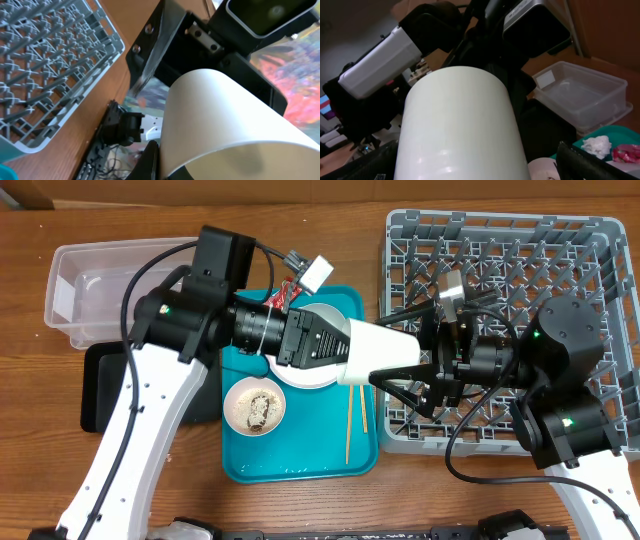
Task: Sort waste into correct bins and load items into the dishwasher
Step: 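Lift the white cup with the left gripper and pass it to the right gripper, then carry the cup with the right gripper into the dish rack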
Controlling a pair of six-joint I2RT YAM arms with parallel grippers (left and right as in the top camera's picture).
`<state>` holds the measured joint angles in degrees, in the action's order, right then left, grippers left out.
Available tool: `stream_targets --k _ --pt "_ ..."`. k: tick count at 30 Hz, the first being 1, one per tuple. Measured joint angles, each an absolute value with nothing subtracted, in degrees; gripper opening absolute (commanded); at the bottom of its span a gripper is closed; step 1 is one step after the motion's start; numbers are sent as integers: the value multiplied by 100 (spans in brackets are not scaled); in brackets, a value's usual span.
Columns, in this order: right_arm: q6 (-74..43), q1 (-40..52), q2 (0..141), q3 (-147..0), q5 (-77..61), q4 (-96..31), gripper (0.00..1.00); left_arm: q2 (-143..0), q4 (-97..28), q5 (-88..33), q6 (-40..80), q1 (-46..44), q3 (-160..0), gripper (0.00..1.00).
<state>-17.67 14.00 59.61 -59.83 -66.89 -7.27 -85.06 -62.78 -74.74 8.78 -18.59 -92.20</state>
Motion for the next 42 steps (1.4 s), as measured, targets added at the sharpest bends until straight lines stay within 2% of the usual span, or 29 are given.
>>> stream_targets --k 1,4,6,9,10,12,14,17,18,21,25,31,35,39,42 --pt "-1817 1400 5959 -5983 -6731 -690 99 -8462 -6278 -7437 878 -1863 -9220 4" --pt "-1981 1439 5951 -5983 -6884 -672 83 -8357 -6272 -7308 875 -1868 -9220 4" --pt "-2051 1509 5951 -5983 -6906 -692 80 -8353 -6252 -7238 875 -1868 -9220 4" --pt "-2075 1767 5953 -5983 -6845 -705 67 -8350 -6195 -7247 878 -1879 -9220 4" --pt "-2110 1800 5953 -5983 -6805 -687 67 -8331 -6206 -7255 873 -1879 -9220 8" --pt "-2139 1811 5953 -5983 -6772 -661 67 -8313 -6208 -7255 851 -1876 -9220 25" --pt "-2132 1846 5953 -5983 -6755 -659 67 -8311 -6206 -7238 851 -1879 -9220 46" --pt "-2137 1887 5953 -5983 -6761 -679 67 -8313 -6178 -7231 862 -1879 -9220 96" --pt "-2137 1874 5953 -5983 -6755 -690 67 -8313 -6171 -7227 856 -1879 -9220 100" --pt "-2139 1717 5927 -5983 -6639 -827 67 -8313 -6189 -7050 906 -1879 -9220 100" --pt "-2137 1341 5640 -5983 -6082 -1684 67 -8315 -6187 -6379 1090 -1879 -9220 100" --pt "-2099 657 5048 -5999 -3774 -4101 67 -8315 -6187 -5238 1581 -1879 -9220 100" --pt "-2128 569 5048 -5988 -2220 -5673 67 -8315 -6165 -4753 1750 -1879 -9220 100" --pt "-2139 565 5354 -5972 -1192 -6733 67 -8315 -6163 -4407 1811 -1879 -9220 100" --pt "-2137 565 5802 -5972 -849 -7052 66 -8315 -6139 -4224 1815 -1879 -9220 100"
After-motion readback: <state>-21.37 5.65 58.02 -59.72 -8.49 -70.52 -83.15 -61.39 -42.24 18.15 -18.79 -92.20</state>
